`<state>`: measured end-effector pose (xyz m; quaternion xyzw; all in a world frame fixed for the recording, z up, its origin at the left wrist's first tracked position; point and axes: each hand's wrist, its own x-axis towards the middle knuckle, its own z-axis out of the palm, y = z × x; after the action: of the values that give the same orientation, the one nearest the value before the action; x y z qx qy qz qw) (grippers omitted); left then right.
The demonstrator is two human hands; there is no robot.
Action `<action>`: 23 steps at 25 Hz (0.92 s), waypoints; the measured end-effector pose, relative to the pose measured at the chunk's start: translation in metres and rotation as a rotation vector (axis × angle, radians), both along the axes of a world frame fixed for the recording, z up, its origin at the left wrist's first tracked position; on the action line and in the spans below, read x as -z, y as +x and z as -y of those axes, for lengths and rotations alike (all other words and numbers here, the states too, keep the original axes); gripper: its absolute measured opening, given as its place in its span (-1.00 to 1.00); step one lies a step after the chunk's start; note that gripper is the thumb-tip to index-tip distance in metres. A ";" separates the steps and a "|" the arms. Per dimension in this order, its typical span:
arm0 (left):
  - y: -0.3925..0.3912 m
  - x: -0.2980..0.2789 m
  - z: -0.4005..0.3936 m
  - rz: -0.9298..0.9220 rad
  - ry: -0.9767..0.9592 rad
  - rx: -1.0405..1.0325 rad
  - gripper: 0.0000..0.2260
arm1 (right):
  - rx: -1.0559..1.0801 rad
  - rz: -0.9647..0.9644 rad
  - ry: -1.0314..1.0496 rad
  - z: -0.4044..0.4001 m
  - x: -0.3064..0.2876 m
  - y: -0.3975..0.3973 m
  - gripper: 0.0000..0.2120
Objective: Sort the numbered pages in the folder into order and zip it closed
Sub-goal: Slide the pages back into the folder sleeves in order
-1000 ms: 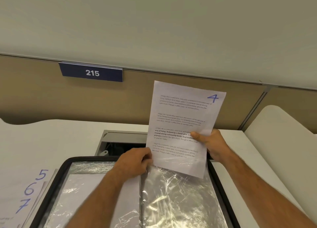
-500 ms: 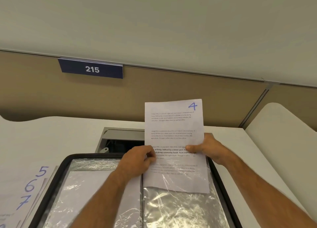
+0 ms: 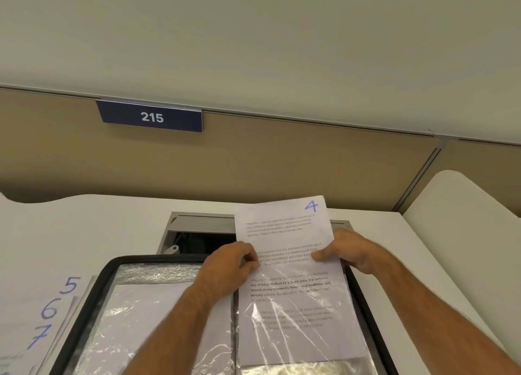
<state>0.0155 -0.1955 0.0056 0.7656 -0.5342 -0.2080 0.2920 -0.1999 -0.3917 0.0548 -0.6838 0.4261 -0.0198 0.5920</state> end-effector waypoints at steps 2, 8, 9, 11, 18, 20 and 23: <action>-0.001 0.000 0.001 -0.007 0.002 -0.009 -0.93 | 0.093 0.124 0.019 -0.005 0.001 0.002 -0.71; -0.004 0.001 0.000 0.009 -0.004 -0.028 -0.96 | 0.027 -0.097 -0.046 -0.006 0.002 -0.002 -0.76; -0.005 0.000 0.001 0.014 -0.003 -0.029 -0.96 | 0.013 -0.119 -0.038 -0.005 0.000 -0.004 -0.77; -0.006 -0.001 0.000 0.021 -0.003 -0.037 -0.96 | 0.072 -0.020 -0.016 -0.008 -0.002 -0.004 -0.80; -0.008 -0.001 0.000 0.035 -0.023 -0.071 -0.95 | 0.035 -0.165 -0.124 -0.001 -0.004 -0.004 -0.84; -0.009 -0.002 0.000 0.032 -0.018 -0.074 -0.94 | -0.027 -0.244 -0.146 -0.001 -0.007 -0.004 -0.82; -0.011 -0.002 -0.001 0.031 -0.012 -0.080 -0.94 | 0.108 -0.021 -0.119 -0.005 -0.006 0.001 -0.77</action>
<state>0.0042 -0.1945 0.0078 0.7878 -0.5087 -0.1811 0.2963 -0.1985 -0.3863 0.0604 -0.6939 0.4665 -0.0698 0.5441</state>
